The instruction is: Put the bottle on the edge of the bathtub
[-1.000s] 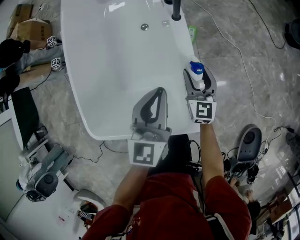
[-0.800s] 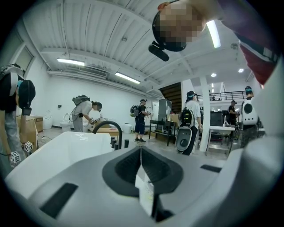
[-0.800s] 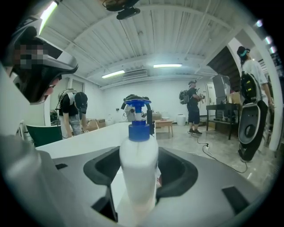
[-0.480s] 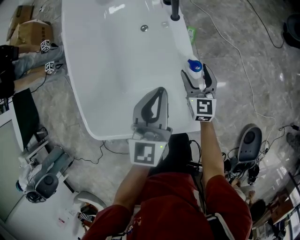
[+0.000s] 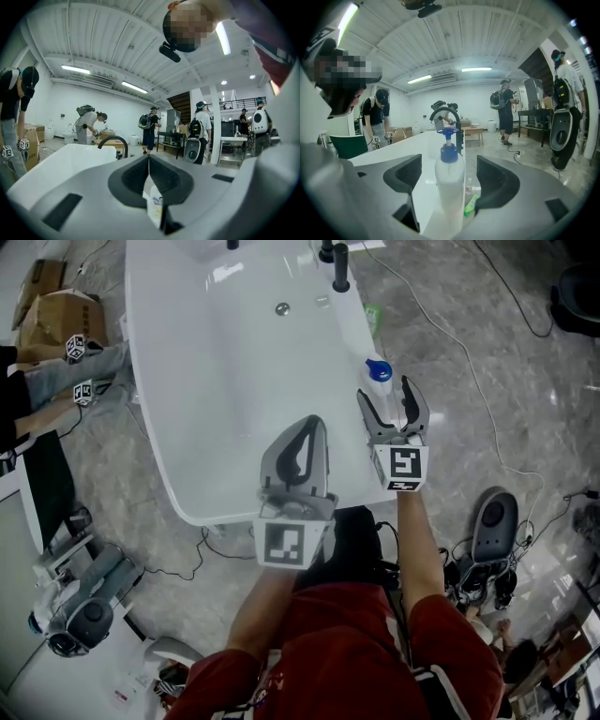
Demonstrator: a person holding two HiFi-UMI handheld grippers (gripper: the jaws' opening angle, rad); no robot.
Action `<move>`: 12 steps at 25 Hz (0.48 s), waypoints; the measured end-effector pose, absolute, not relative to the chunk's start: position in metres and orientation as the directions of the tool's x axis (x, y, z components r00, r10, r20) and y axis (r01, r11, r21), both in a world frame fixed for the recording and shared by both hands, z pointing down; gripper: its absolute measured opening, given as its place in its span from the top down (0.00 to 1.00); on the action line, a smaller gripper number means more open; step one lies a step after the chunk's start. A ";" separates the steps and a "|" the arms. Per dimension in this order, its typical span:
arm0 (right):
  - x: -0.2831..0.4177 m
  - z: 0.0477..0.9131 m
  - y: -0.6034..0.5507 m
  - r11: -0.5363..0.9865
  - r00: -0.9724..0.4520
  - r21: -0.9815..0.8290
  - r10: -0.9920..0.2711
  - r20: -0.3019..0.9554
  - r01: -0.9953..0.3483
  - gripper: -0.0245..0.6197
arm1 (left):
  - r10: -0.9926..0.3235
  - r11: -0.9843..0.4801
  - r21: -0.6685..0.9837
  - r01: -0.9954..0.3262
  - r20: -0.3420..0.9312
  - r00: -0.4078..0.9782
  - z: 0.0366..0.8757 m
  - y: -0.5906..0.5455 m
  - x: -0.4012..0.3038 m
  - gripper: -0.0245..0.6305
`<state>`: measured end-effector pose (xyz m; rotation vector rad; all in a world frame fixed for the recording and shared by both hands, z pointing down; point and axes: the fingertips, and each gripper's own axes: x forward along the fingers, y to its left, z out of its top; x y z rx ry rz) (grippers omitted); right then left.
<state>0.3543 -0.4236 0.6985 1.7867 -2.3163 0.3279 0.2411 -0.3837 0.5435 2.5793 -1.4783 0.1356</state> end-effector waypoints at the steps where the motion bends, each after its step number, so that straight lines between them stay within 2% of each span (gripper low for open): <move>1: 0.355 0.695 -0.421 0.243 -0.248 -0.052 -0.925 0.288 -0.969 0.41 | -0.848 -0.496 0.097 -0.863 0.158 0.506 0.542 -0.383 0.240 0.94; 12: 0.340 0.620 -0.384 0.212 -0.213 -0.029 -0.948 0.235 -0.977 0.41 | -0.842 -0.521 0.072 -0.851 0.119 0.526 0.504 -0.365 0.216 0.94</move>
